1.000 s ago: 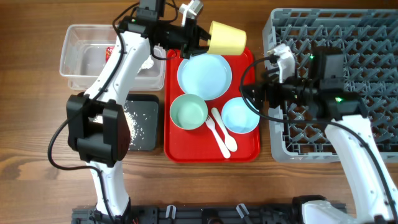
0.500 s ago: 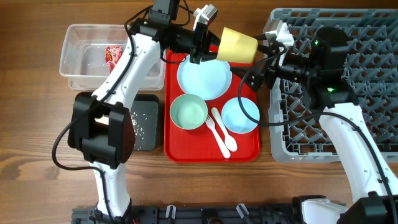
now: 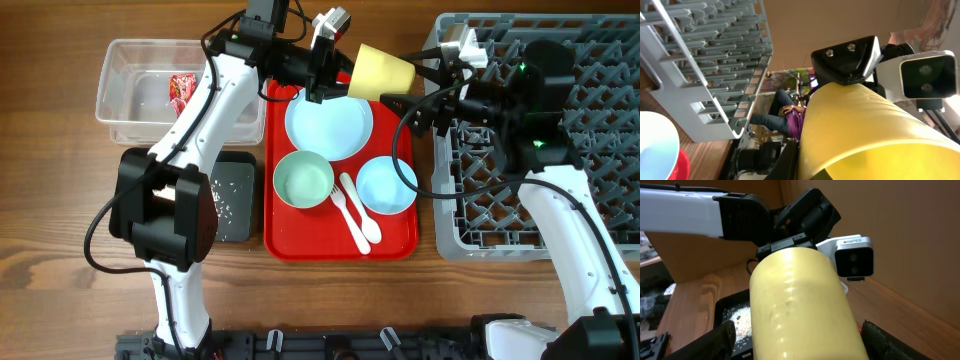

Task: Sort waste into correct bins and load items into the dishwasher rack
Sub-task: 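Pass the yellow cup from the left gripper to the right gripper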

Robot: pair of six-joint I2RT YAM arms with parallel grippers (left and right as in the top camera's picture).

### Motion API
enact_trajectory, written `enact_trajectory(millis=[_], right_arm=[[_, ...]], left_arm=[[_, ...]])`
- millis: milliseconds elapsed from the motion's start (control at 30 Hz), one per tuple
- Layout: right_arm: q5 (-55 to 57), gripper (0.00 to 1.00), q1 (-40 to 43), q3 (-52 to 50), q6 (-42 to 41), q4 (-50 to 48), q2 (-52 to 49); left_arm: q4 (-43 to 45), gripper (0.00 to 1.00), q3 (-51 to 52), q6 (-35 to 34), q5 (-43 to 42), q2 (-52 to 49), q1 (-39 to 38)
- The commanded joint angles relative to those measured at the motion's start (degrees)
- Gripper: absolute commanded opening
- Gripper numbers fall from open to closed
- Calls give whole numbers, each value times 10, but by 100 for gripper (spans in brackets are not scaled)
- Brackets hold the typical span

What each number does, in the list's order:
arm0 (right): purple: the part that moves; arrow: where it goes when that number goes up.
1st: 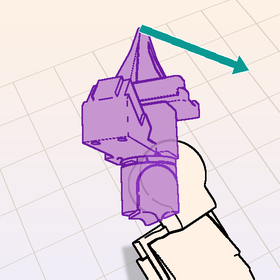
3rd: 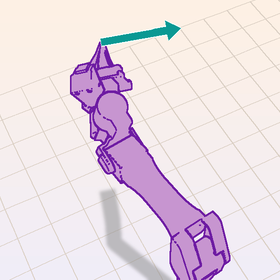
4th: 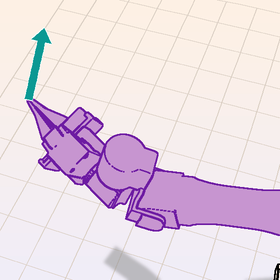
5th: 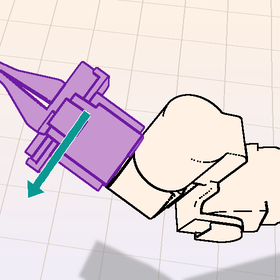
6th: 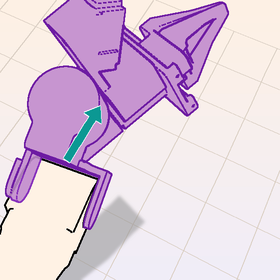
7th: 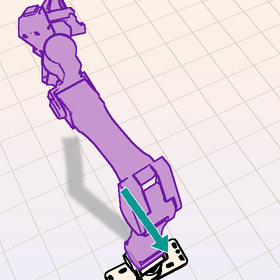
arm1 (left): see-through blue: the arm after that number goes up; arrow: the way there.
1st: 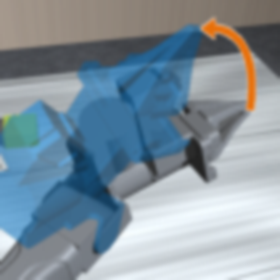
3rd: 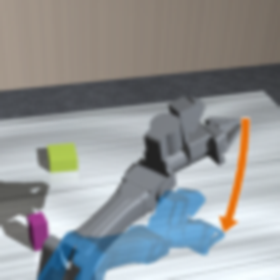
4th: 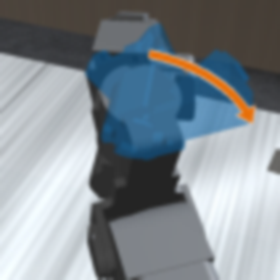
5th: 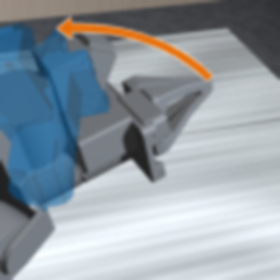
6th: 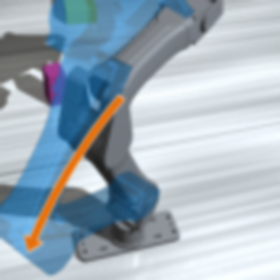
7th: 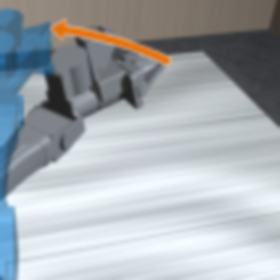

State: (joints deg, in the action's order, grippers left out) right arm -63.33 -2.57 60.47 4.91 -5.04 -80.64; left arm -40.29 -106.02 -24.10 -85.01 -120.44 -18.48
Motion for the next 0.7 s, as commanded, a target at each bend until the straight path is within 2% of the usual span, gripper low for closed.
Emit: enact_trajectory(millis=[0,467,533,600,667], right_arm=[[-24,81,-2,8,-6,3,-5],[-24,80,-1,8,-6,6,-6],[-24,75,-1,8,-6,6,-6],[-23,63,-1,8,-6,6,-6],[-23,60,-1,8,-6,7,-6]], left_arm=[[2,4,-1,11,-33,-3,-1],[2,4,-1,11,-44,-3,-10],[2,4,-1,11,-44,-3,-13],[2,4,-1,11,-44,-3,-16],[2,4,-1,11,-45,-3,-16]])
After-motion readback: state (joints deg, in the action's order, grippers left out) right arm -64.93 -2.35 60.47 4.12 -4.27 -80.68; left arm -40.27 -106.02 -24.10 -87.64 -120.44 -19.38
